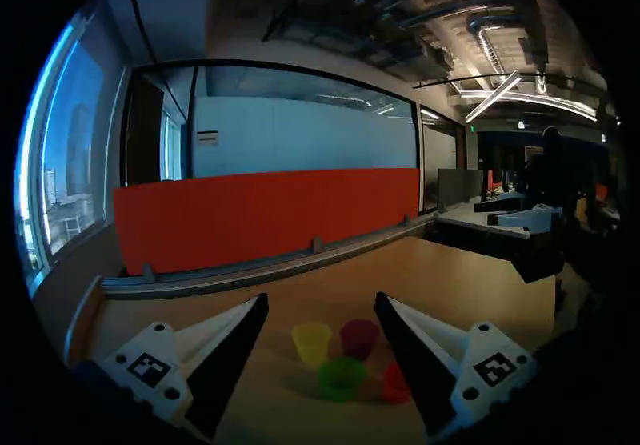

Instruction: Pour water

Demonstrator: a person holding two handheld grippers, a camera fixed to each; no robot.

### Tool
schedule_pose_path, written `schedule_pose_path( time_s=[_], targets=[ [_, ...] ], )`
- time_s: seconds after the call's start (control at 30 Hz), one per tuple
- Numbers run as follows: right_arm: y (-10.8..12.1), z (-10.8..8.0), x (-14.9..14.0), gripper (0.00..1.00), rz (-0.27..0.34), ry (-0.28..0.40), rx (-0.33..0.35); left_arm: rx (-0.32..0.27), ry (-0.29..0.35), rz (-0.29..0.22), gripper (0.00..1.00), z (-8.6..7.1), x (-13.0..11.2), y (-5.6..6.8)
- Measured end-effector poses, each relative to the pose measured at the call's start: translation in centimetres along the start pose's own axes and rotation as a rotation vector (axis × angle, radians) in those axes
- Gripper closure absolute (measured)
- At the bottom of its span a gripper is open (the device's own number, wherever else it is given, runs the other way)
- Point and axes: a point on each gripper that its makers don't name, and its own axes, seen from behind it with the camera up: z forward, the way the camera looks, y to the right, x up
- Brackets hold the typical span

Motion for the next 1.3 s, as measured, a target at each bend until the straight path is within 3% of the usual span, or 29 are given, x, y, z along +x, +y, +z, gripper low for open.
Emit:
schedule_pose_path(
  time_s=[0.27,1.0,1.3],
  targets=[
    [-1.6,0.1,-2.1,0.0,-0.018,-0.08,0.078,-0.04,-0.066,0.038,0.01,0.7,-2.3,0.2],
    [-3.4,1.1,-11.1,0.0,-0.056,-0.273,0.188,-0.121,-0.239,0.046,0.01,2.8,-10.3,1.0],
    [-3.9,1.3,-14.5,0.0,-0.061,-0.34,0.217,-0.158,-0.313,0.038,0.01,3.5,-14.1,2.1]
  ],
)
